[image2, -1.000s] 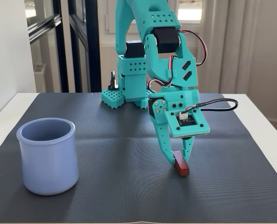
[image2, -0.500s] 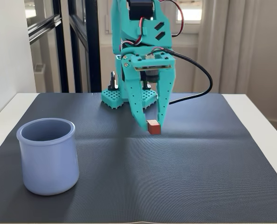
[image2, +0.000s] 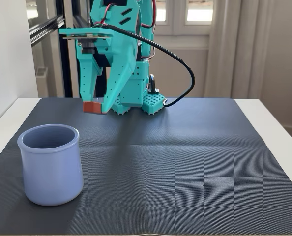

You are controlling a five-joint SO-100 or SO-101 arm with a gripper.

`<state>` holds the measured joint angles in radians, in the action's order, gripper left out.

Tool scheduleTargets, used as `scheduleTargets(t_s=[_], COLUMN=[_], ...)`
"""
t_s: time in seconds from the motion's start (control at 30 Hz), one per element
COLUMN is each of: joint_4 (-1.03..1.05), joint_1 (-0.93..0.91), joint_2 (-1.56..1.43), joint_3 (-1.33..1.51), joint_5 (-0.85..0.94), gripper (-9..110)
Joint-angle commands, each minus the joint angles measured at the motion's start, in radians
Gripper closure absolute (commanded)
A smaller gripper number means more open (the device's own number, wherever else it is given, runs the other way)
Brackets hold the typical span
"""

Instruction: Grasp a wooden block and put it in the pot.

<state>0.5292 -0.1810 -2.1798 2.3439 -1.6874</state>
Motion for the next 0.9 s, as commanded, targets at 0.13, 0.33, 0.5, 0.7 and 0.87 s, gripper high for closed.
scheduleTargets(t_s=[0.13,0.33,0.5,0.7,0.87], joint_4=[-0.008,-0.009,-0.011,-0.011,-0.011], joint_1=[-0.055,-0.086,-0.115,-0.121,-0.117], joint_2=[-0.071,-0.058,-0.058,0.02,0.104], joint_3=[-0.003,-0.009,-0.012,-0.098,-0.156], joint_5=[0.005,0.005,0.006,0.067,0.069], gripper=[100,100,100,100,100])
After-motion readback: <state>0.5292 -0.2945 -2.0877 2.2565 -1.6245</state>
